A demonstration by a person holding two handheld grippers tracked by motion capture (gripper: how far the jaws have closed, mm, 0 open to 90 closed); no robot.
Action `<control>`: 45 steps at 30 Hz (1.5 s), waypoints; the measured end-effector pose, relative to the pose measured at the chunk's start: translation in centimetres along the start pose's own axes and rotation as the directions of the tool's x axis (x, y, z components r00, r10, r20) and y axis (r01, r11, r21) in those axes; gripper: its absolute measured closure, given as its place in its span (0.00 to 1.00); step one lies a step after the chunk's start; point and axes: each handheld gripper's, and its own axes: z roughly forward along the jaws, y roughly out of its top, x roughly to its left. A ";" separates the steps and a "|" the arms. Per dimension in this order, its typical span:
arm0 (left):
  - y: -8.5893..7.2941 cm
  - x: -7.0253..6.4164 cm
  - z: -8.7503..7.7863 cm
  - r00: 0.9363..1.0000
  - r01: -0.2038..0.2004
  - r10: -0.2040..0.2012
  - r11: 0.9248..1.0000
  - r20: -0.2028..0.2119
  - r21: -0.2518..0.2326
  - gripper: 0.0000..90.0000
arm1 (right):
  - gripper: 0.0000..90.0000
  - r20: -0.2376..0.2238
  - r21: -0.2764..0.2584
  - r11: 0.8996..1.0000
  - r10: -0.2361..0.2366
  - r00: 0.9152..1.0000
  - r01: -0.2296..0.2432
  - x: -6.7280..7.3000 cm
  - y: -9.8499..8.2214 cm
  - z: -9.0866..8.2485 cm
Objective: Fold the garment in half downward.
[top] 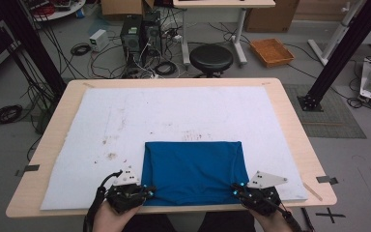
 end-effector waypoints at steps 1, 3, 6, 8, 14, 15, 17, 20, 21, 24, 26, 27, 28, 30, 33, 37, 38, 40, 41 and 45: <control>0.1 0.1 -0.1 1.000 -0.002 0.002 1.000 0.000 -0.007 0.81 | 0.84 -0.005 -0.002 1.000 -0.003 1.000 0.003 0.0 0.0 -0.1; 0.4 0.4 -0.4 1.000 -0.008 0.008 0.999 0.001 -0.041 0.72 | 0.77 0.001 -0.026 1.000 -0.001 1.000 0.001 -0.3 0.2 -0.3; 1.2 1.1 -0.6 0.999 -0.010 0.007 0.997 -0.033 -0.079 0.60 | 0.69 0.036 -0.084 0.996 0.027 0.999 -0.024 -1.8 1.0 -0.7; 2.0 2.0 -0.6 0.997 -0.037 0.031 0.995 -0.068 -0.091 0.58 | 0.65 0.067 -0.110 0.993 0.049 0.997 -0.042 -3.2 1.7 -0.7; 4.3 5.7 0.7 0.987 -0.015 -0.009 0.989 -0.163 -0.147 0.55 | 0.61 0.130 -0.146 0.982 0.137 0.982 -0.117 -8.0 3.8 0.9; 4.6 6.4 1.0 0.984 -0.004 -0.024 0.988 -0.178 -0.156 0.55 | 0.61 0.131 -0.145 0.979 0.161 0.978 -0.142 -8.7 4.0 1.4; 5.1 7.7 1.7 0.976 0.015 -0.052 0.984 -0.211 -0.175 0.55 | 0.60 0.148 -0.145 0.975 0.190 0.970 -0.169 -10.1 4.5 2.5; 5.7 9.5 2.6 0.967 0.062 -0.106 0.980 -0.233 -0.188 0.55 | 0.61 0.135 -0.133 0.963 0.252 0.958 -0.234 -11.9 5.0 4.4; 5.9 9.9 3.0 0.963 0.069 -0.115 0.980 -0.243 -0.188 0.55 | 0.61 0.143 -0.121 0.960 0.268 0.953 -0.252 -12.4 5.2 5.0; 6.1 10.6 4.1 0.958 0.097 -0.137 0.982 -0.252 -0.165 0.55 | 0.61 0.149 -0.096 0.953 0.298 0.943 -0.286 -13.2 5.5 6.1; 6.1 11.1 4.7 0.951 0.102 -0.137 0.985 -0.276 -0.138 0.56 | 0.61 0.147 -0.083 0.950 0.312 0.939 -0.302 -13.4 5.5 6.7; 6.0 11.3 5.0 0.949 0.113 -0.146 0.985 -0.281 -0.129 0.56 | 0.61 0.138 -0.077 0.949 0.313 0.940 -0.305 -13.5 5.4 6.9; 5.9 11.6 5.2 0.948 0.128 -0.158 0.984 -0.276 -0.123 0.56 | 0.61 0.137 -0.070 0.947 0.321 0.937 -0.314 -13.5 5.3 7.1; 5.8 11.9 5.6 0.946 0.152 -0.178 0.982 -0.270 -0.114 0.58 | 0.64 0.137 -0.055 0.947 0.320 0.938 -0.315 -13.4 5.1 7.5; 5.8 11.6 5.6 0.953 0.120 -0.141 0.988 -0.270 -0.092 0.73 | 0.73 0.143 -0.024 0.953 0.302 0.943 -0.301 -13.3 4.9 8.0; 5.9 11.1 5.8 0.958 0.102 -0.119 0.992 -0.260 -0.076 0.92 | 0.92 0.142 -0.009 0.967 0.255 0.956 -0.256 -13.2 4.9 8.2; 5.9 11.1 5.8 0.958 0.092 -0.109 0.993 -0.265 -0.076 0.93 | 0.94 0.148 -0.008 0.968 0.248 0.957 -0.249 -13.1 4.9 8.2; 5.9 11.1 5.8 0.960 0.081 -0.097 0.994 -0.263 -0.070 0.95 | 0.95 0.153 -0.008 0.973 0.231 0.961 -0.232 -13.0 5.0 8.2; 6.0 11.2 5.8 0.960 0.087 -0.103 0.994 -0.260 -0.073 0.95 | 0.95 0.157 -0.012 0.973 0.228 0.961 -0.229 -13.1 5.1 8.1; 6.5 11.8 6.1 0.956 0.063 -0.077 0.996 -0.284 -0.058 0.95 | 0.95 0.141 -0.033 0.972 0.236 0.962 -0.233 -14.1 5.5 8.2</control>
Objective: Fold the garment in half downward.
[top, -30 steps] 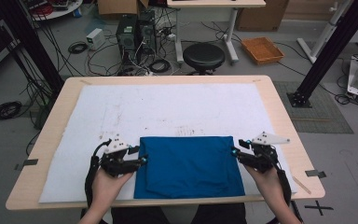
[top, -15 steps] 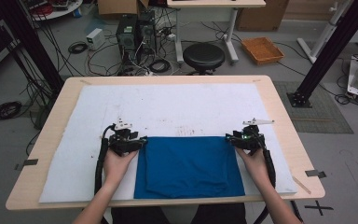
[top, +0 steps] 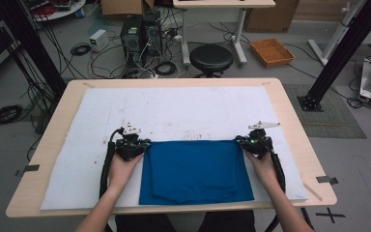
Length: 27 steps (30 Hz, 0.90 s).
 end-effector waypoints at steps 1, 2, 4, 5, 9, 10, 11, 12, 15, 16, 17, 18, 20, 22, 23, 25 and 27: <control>0.2 0.1 0.2 1.000 -0.004 0.004 1.000 -0.006 0.002 0.95 | 0.95 -0.004 -0.006 1.000 -0.001 1.000 0.001 -0.1 0.2 0.1; 0.4 0.2 0.4 1.000 -0.005 0.005 1.000 -0.013 -0.002 0.95 | 0.95 -0.001 -0.007 1.000 -0.003 1.000 0.003 -0.3 0.5 0.2; 0.8 0.5 0.7 1.000 0.000 -0.001 1.000 -0.019 -0.016 0.95 | 0.95 -0.003 -0.017 1.000 -0.014 1.000 0.013 -0.6 1.0 0.6; 1.0 0.6 0.9 1.000 -0.002 0.001 1.000 -0.019 -0.021 0.95 | 0.95 0.000 -0.011 1.000 -0.007 1.000 0.007 -0.7 1.2 0.8; 1.5 1.3 1.3 1.000 0.012 -0.013 0.999 -0.025 -0.032 0.95 | 0.95 0.005 -0.014 0.999 -0.035 0.999 0.035 -1.1 1.9 1.3; 1.6 1.3 1.4 1.000 0.008 -0.009 1.000 -0.030 -0.030 0.95 | 0.95 0.009 -0.019 0.999 -0.043 0.999 0.043 -1.2 2.1 1.4; 1.7 1.4 1.4 0.999 0.003 -0.003 1.000 -0.035 -0.025 0.95 | 0.95 0.003 -0.022 0.999 -0.044 0.999 0.044 -1.2 2.2 1.4; 1.7 1.3 1.6 0.999 0.006 -0.007 0.999 -0.043 -0.033 0.95 | 0.95 0.008 -0.031 0.998 -0.050 0.999 0.051 -1.3 2.3 1.5; 1.9 1.2 1.7 0.998 -0.015 0.014 1.000 -0.056 -0.016 0.95 | 0.95 0.007 -0.038 0.998 -0.048 0.999 0.049 -1.3 2.4 1.5; 1.9 1.2 1.7 0.998 -0.018 0.017 1.000 -0.056 -0.017 0.95 | 0.95 0.008 -0.032 0.998 -0.045 0.999 0.045 -1.3 2.3 1.6; 1.9 1.1 1.7 0.998 -0.009 0.008 1.000 -0.057 -0.026 0.94 | 0.95 0.007 -0.032 0.998 -0.049 0.999 0.050 -1.4 2.3 1.6; 2.0 1.1 1.5 0.998 -0.014 0.013 1.000 -0.057 -0.021 0.94 | 0.93 0.013 -0.033 0.998 -0.048 0.999 0.049 -1.3 2.3 1.5; 2.1 1.1 1.1 0.998 0.004 -0.007 0.999 -0.059 -0.037 0.83 | 0.84 0.018 -0.047 0.997 -0.056 0.998 0.056 -1.1 2.4 1.1; 2.4 1.0 0.4 0.998 0.009 -0.012 0.999 -0.065 -0.051 0.70 | 0.76 0.020 -0.071 0.996 -0.056 0.998 0.058 -0.8 2.5 0.4; 2.5 1.0 -0.1 0.997 -0.003 -0.002 0.998 -0.079 -0.060 0.64 | 0.71 0.009 -0.087 0.995 -0.056 0.998 0.057 -0.7 2.5 0.0; 2.5 0.6 -1.3 0.994 -0.039 0.029 0.994 -0.103 -0.097 0.56 | 0.66 -0.001 -0.112 0.992 -0.055 0.999 0.054 -0.6 2.5 -0.8; 2.2 0.3 -2.6 0.995 -0.049 0.036 0.989 -0.090 -0.141 0.52 | 0.59 -0.008 -0.130 0.990 -0.054 0.999 0.052 -0.4 2.4 -1.7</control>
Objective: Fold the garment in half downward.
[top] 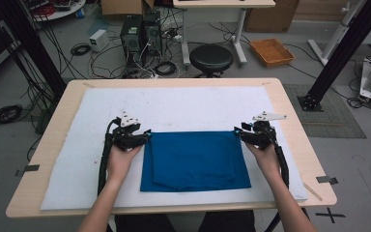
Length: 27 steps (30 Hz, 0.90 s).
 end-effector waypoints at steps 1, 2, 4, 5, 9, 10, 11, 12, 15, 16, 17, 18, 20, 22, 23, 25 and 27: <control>-0.1 0.0 -0.6 1.000 -0.008 0.008 1.000 0.012 -0.018 0.50 | 0.56 -0.004 -0.006 1.000 0.005 1.000 -0.005 0.1 0.0 -0.5; -0.2 -0.1 -1.2 1.000 -0.015 0.015 1.000 0.018 -0.023 0.46 | 0.54 -0.008 -0.022 1.000 0.008 1.000 -0.008 0.2 -0.1 -1.0; -0.5 -0.3 -2.3 0.999 -0.046 0.047 0.998 0.027 -0.041 0.45 | 0.51 -0.013 -0.039 0.999 0.010 1.000 -0.011 0.2 -0.2 -1.9; -0.6 -0.3 -2.8 0.998 -0.050 0.052 0.997 0.039 -0.054 0.44 | 0.49 -0.014 -0.051 0.999 0.011 1.000 -0.012 0.2 -0.3 -2.3; -0.7 -0.2 -4.1 0.997 -0.051 0.055 0.994 0.048 -0.093 0.43 | 0.44 -0.004 -0.092 0.995 0.023 1.000 -0.023 0.0 -0.7 -3.7; -0.7 -0.2 -4.2 0.997 -0.054 0.059 0.994 0.048 -0.096 0.42 | 0.44 0.002 -0.096 0.995 0.024 1.000 -0.024 -0.1 -0.9 -3.9; -0.6 -0.2 -4.4 0.998 -0.052 0.056 0.994 0.038 -0.100 0.40 | 0.43 -0.003 -0.096 0.995 0.027 1.000 -0.027 -0.2 -1.0 -3.9; -0.7 -0.3 -4.5 0.998 -0.051 0.054 0.993 0.025 -0.105 0.40 | 0.43 -0.007 -0.093 0.995 0.035 0.999 -0.036 -0.3 -1.1 -4.0; -0.6 -0.4 -4.8 0.999 -0.051 0.052 0.990 0.006 -0.129 0.40 | 0.43 -0.025 -0.066 0.996 0.051 0.998 -0.053 -0.7 -1.3 -4.0; -0.6 -0.4 -4.9 0.999 -0.044 0.045 0.990 0.003 -0.133 0.40 | 0.43 -0.026 -0.059 0.997 0.053 0.998 -0.054 -0.8 -1.4 -4.0; -0.5 -0.3 -4.9 0.999 -0.042 0.044 0.990 0.005 -0.137 0.40 | 0.42 -0.025 -0.053 0.997 0.051 0.998 -0.053 -0.9 -1.4 -4.1; -0.5 -0.2 -4.9 0.999 -0.041 0.044 0.990 0.013 -0.136 0.40 | 0.41 -0.026 -0.054 0.997 0.048 0.999 -0.049 -1.0 -1.4 -4.1; -0.6 -0.1 -4.9 0.999 -0.034 0.036 0.991 0.014 -0.131 0.40 | 0.38 -0.026 -0.056 0.997 0.052 0.998 -0.053 -1.1 -1.3 -4.1; -0.7 0.0 -4.9 0.999 -0.042 0.044 0.991 0.012 -0.127 0.40 | 0.36 -0.027 -0.060 0.997 0.054 0.998 -0.056 -1.1 -1.3 -4.3; -0.7 0.0 -4.9 0.999 -0.039 0.041 0.991 0.013 -0.125 0.40 | 0.36 -0.027 -0.062 0.997 0.052 0.998 -0.054 -1.1 -1.3 -4.3; -0.8 0.0 -4.9 0.999 -0.034 0.036 0.991 0.016 -0.128 0.40 | 0.36 -0.030 -0.064 0.997 0.049 0.998 -0.051 -1.1 -1.3 -4.4; -0.8 0.1 -5.0 0.999 -0.039 0.041 0.991 0.015 -0.130 0.40 | 0.36 -0.030 -0.063 0.997 0.048 0.998 -0.050 -1.1 -1.3 -4.5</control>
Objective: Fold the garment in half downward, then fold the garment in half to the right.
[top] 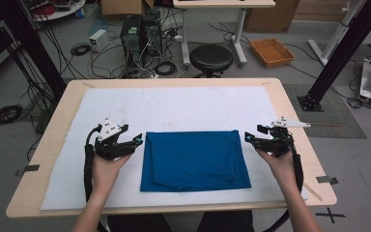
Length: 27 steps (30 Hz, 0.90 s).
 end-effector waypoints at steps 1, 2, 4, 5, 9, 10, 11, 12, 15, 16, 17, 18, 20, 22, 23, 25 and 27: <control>0.0 0.0 -0.1 1.000 -0.004 0.004 1.000 0.003 0.000 0.40 | 0.36 0.000 0.000 1.000 0.000 1.000 0.000 0.0 0.0 0.0; 0.0 0.0 -0.1 1.000 -0.002 0.002 1.000 0.006 0.000 0.40 | 0.36 0.002 0.001 1.000 0.001 1.000 -0.001 -0.1 0.0 0.0; 0.0 0.0 -0.2 1.000 0.008 -0.008 1.000 0.013 -0.004 0.40 | 0.36 0.003 0.002 1.000 0.005 1.000 -0.005 -0.1 0.0 0.0; 0.0 0.0 -0.2 1.000 0.009 -0.009 1.000 0.014 -0.007 0.40 | 0.35 0.001 0.002 1.000 0.007 1.000 -0.007 -0.1 0.0 0.0; -0.1 -0.1 -0.3 1.000 0.006 -0.006 1.000 0.012 0.002 0.40 | 0.35 -0.002 -0.003 1.000 0.005 1.000 -0.005 0.0 0.1 0.0; -0.1 -0.1 -0.3 1.000 0.007 -0.007 1.000 0.012 0.002 0.40 | 0.35 -0.002 -0.007 1.000 0.000 1.000 0.000 -0.1 0.2 0.1; -0.1 -0.1 -0.3 1.000 0.010 -0.010 1.000 0.010 0.000 0.40 | 0.35 -0.001 -0.006 1.000 0.000 1.000 0.000 -0.1 0.2 0.1; -0.1 0.0 -0.4 1.000 0.016 -0.016 1.000 0.010 0.000 0.40 | 0.35 -0.002 -0.006 1.000 0.002 1.000 -0.002 0.0 0.2 0.1; -0.2 0.0 -0.5 0.999 0.035 -0.035 0.999 0.016 -0.003 0.40 | 0.35 -0.001 -0.012 1.000 0.001 1.000 -0.001 0.0 0.3 0.1; -0.2 0.1 -0.6 0.999 0.043 -0.043 0.999 0.023 0.000 0.40 | 0.35 0.000 -0.014 1.000 0.003 1.000 -0.003 0.1 0.4 0.0; -0.3 0.0 -0.5 0.998 0.051 -0.051 0.999 0.028 0.002 0.40 | 0.35 -0.001 -0.016 1.000 0.003 1.000 -0.003 0.1 0.4 0.1; -0.3 0.0 -0.5 0.998 0.056 -0.057 0.998 0.034 0.008 0.41 | 0.35 -0.002 -0.015 1.000 -0.001 1.000 0.001 0.1 0.4 0.1; -0.3 -0.2 -0.4 0.996 0.073 -0.074 0.997 0.043 0.023 0.41 | 0.35 0.000 -0.015 1.000 -0.006 1.000 0.006 0.2 0.3 0.1; -0.3 -0.5 -0.4 0.995 0.080 -0.082 0.996 0.053 0.033 0.41 | 0.36 -0.001 -0.012 1.000 -0.008 1.000 0.008 0.1 0.2 0.0; -0.3 -0.6 -0.5 0.995 0.082 -0.084 0.996 0.057 0.040 0.41 | 0.36 0.001 -0.008 1.000 -0.007 1.000 0.007 0.0 0.2 0.0; -0.4 -1.0 -0.8 0.995 0.077 -0.080 0.996 0.062 0.046 0.41 | 0.36 0.004 -0.011 1.000 -0.005 1.000 0.005 -0.1 0.1 -0.1; -0.8 -1.4 -1.2 0.994 0.081 -0.084 0.996 0.073 0.042 0.41 | 0.36 0.007 -0.010 1.000 0.000 1.000 0.000 -0.2 0.0 -0.2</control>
